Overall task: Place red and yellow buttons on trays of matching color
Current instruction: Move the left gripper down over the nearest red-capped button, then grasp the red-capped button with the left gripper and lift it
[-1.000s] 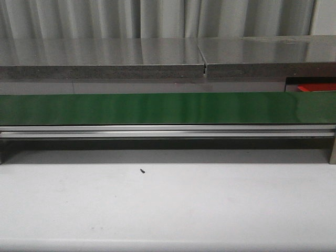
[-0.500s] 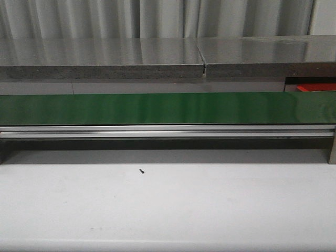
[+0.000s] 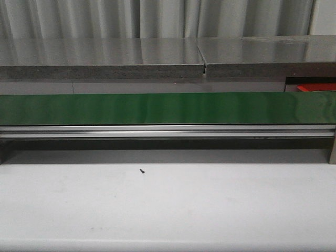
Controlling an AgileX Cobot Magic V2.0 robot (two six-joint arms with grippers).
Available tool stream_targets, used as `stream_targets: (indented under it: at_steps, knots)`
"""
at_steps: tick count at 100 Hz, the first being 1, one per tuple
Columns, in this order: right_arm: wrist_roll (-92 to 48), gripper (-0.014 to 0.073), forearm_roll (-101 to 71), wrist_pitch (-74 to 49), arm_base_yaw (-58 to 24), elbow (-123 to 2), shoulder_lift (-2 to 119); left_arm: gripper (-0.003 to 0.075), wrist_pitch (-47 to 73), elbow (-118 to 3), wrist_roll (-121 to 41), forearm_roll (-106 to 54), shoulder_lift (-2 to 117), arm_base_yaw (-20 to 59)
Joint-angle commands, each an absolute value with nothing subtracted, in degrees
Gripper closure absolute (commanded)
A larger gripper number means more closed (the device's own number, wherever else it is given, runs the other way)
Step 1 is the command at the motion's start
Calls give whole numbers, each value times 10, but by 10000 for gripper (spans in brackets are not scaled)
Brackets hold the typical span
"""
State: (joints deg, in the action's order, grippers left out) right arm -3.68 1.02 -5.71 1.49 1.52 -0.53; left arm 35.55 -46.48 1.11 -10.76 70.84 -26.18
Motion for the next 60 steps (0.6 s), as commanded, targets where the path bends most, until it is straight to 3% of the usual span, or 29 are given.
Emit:
stream_targets:
  at_steps: [1, 60]
  knots:
    - [-38, 662, 15, -12, 13, 16, -12, 57, 313, -488, 13, -120, 738, -268]
    - [-38, 662, 15, -12, 13, 16, -12, 57, 309, -586, 13, -125, 884, -273]
